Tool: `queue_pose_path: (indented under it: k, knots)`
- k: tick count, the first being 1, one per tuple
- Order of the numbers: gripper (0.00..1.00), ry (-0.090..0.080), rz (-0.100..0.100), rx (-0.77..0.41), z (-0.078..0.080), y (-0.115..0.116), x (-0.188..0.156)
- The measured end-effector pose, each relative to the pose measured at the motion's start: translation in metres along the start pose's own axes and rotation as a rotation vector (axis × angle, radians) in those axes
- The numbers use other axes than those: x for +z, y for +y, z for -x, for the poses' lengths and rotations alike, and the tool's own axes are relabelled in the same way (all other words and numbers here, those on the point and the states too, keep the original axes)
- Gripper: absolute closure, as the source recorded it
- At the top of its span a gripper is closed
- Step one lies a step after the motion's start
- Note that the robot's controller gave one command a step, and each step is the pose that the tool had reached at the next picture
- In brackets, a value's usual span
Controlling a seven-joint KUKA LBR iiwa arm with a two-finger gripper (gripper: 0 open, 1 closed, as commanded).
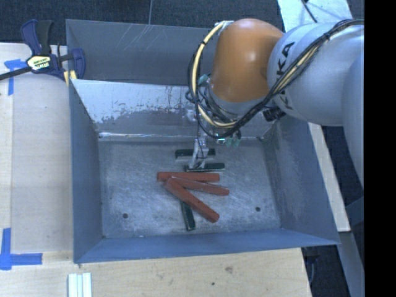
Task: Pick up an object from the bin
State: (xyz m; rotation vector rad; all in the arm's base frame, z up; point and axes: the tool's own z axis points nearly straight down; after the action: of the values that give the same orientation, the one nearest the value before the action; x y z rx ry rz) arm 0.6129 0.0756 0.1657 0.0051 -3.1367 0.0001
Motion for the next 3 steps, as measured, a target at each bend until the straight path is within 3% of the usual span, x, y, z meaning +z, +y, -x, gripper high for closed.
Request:
queue_pose_path:
  k: [1,2,3]
  knots:
    - [0.0,-0.002,0.0,-0.227,-0.0371,-0.0475,0.0812]
    - [1.0,-0.009,-0.001,-0.224,-0.0351,-0.0472,0.0793]
    - [0.0,-0.008,0.0,-0.224,-0.0356,-0.0471,0.0798]
